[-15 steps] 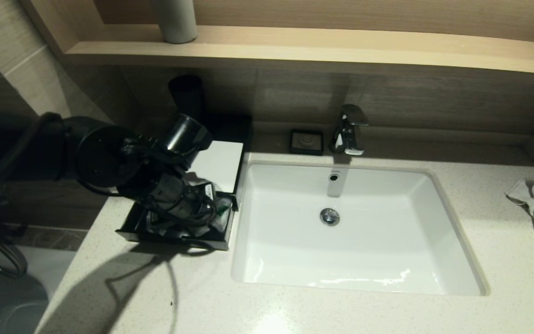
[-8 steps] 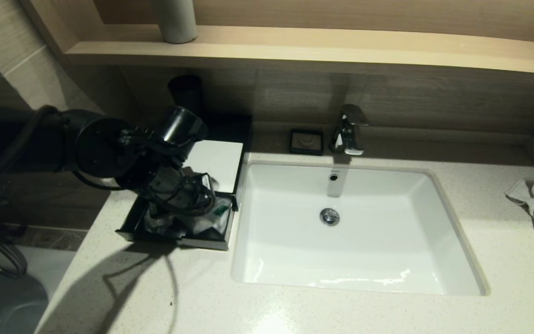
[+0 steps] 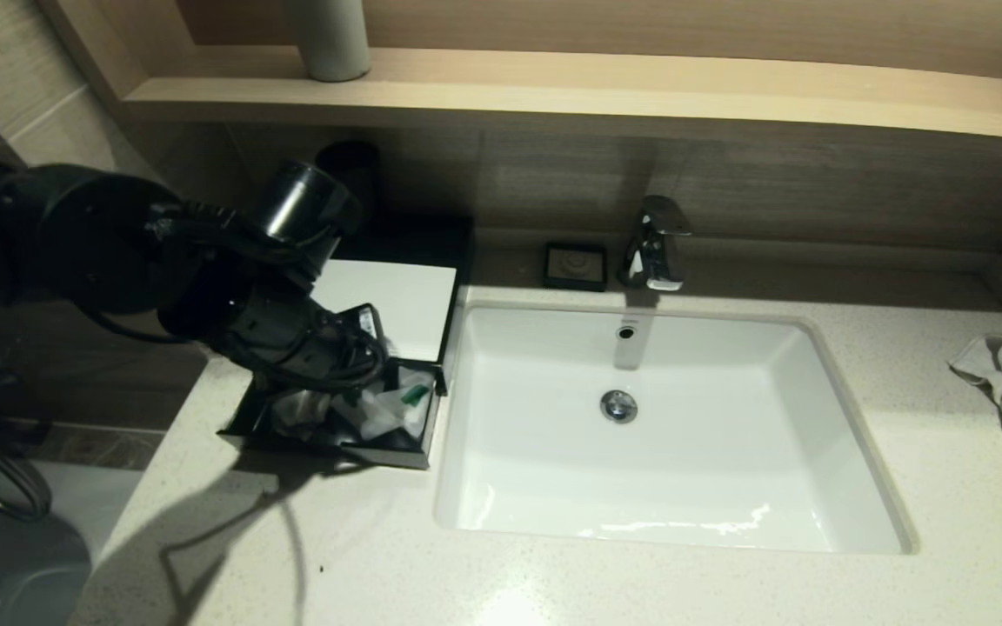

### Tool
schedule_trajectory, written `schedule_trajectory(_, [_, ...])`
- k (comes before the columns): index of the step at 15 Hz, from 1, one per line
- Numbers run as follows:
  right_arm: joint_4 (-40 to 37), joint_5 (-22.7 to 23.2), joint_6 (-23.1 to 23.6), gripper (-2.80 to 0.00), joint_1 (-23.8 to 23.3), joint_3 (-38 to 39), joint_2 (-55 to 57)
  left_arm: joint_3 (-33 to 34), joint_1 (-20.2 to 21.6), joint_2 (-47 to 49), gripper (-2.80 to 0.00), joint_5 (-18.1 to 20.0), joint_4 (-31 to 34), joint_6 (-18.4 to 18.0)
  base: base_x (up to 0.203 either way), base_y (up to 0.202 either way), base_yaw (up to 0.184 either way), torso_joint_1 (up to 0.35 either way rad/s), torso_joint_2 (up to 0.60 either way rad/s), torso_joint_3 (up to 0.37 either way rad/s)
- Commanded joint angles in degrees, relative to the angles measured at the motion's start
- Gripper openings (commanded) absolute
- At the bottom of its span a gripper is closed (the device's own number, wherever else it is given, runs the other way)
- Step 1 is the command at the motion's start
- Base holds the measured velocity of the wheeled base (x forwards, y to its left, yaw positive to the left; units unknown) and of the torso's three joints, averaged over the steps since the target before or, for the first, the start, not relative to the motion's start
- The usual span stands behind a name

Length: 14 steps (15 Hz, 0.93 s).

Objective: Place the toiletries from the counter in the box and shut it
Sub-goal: Close the drawer

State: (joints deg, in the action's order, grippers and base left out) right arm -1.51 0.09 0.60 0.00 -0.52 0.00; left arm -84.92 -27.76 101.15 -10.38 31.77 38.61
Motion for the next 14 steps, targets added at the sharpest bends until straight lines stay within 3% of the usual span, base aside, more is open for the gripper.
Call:
schedule_trajectory(1, [0.02, 0.0, 0.02, -2.8, 0.0, 0.0, 0.0, 0.7, -0.1, -0.88, -2.8, -0.01, 0.97, 0.24, 0.0, 0.0, 0.0, 0.0, 0.0, 0.0])
schedule_trajectory(14, [0.02, 0.0, 0.01, -2.8, 0.0, 0.0, 0.0, 2.3, -0.98, 3.87, -2.8, 0.1, 1.36, 1.91, 0.0, 0.0, 0.0, 0.0, 0.0, 0.0])
